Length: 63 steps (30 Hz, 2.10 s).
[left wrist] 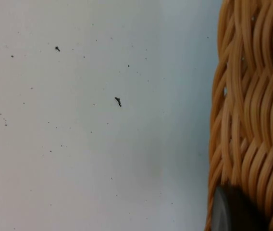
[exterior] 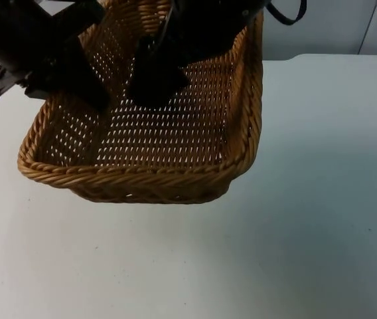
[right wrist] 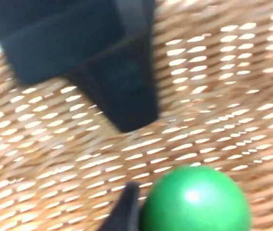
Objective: Pick up the basket with the left hand and place the ball into the basket with the right hand.
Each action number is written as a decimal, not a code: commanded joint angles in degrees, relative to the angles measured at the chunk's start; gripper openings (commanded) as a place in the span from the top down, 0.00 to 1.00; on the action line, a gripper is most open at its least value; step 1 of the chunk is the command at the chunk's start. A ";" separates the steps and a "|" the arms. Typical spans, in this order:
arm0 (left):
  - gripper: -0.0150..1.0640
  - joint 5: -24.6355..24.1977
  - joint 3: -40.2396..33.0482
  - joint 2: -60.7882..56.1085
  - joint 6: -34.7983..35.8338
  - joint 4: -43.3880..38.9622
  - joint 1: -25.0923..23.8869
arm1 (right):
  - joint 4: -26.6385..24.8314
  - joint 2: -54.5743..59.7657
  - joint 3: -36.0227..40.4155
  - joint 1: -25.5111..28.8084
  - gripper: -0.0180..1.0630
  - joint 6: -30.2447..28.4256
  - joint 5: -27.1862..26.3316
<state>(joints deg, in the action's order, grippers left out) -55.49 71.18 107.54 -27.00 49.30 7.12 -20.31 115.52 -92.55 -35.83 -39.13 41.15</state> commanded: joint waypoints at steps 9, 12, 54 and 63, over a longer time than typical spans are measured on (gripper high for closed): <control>0.99 -1.26 0.10 -0.84 -0.38 2.87 -0.09 | 8.06 -10.00 -7.48 -0.14 0.41 8.13 13.06; 0.99 -1.26 0.10 -0.84 -0.38 2.87 -0.09 | 8.06 -13.95 -9.42 -0.14 0.60 8.13 15.61; 0.26 6.83 6.39 16.40 -2.58 -7.53 -0.24 | 10.20 -31.52 -12.26 -0.14 0.98 16.65 25.67; 0.38 -7.49 18.80 14.59 11.31 -26.29 -0.24 | 10.94 -31.52 -12.26 -0.14 0.98 16.74 25.56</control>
<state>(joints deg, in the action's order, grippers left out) -59.26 87.79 123.50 -18.37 27.23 7.12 -10.06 84.27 -104.35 -35.84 -22.54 67.44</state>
